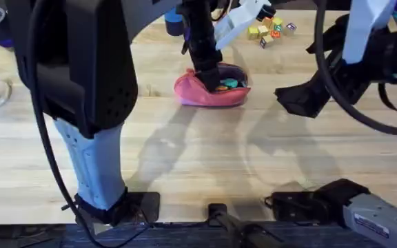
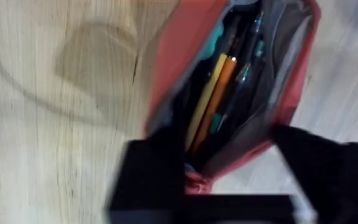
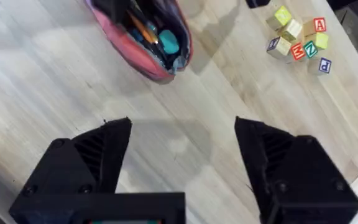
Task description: Unzip the bag, pick up the pens from the table one at a time and place them inside, then zip the bag closed.
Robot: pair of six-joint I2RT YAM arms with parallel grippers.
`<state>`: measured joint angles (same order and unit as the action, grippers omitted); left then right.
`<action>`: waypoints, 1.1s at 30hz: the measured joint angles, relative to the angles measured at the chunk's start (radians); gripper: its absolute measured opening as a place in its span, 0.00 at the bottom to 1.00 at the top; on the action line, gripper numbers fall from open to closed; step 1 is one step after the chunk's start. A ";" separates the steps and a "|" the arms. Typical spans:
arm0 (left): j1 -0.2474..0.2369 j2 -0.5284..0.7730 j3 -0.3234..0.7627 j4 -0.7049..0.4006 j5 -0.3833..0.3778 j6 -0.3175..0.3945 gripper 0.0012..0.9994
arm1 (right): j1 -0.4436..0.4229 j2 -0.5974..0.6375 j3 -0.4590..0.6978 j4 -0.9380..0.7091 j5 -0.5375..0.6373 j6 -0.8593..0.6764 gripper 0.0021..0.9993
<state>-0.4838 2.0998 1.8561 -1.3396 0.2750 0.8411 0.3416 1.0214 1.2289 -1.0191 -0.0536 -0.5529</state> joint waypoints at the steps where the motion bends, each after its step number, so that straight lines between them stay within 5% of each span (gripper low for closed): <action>1: 0.000 0.000 0.000 0.001 -0.003 0.002 0.60 | 0.000 0.000 0.000 0.000 0.000 0.000 1.00; 3: 0.000 0.000 0.000 0.000 -0.004 0.001 0.92 | 0.000 0.000 0.000 0.000 0.000 0.000 1.00; 5: 0.000 0.000 0.000 -0.002 -0.007 -0.001 0.99 | 0.000 0.000 0.000 -0.001 0.000 0.000 1.00; 24: 0.000 -0.005 0.052 -0.090 -0.001 0.013 0.99 | 0.000 0.000 0.000 -0.004 0.000 0.000 1.00; 33: 0.040 -0.178 0.085 -0.091 0.014 0.067 1.00 | 0.000 0.000 0.000 -0.005 0.000 0.000 1.00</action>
<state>-0.4433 1.9222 1.9410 -1.4303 0.2893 0.9084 0.3416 1.0210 1.2289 -1.0241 -0.0536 -0.5530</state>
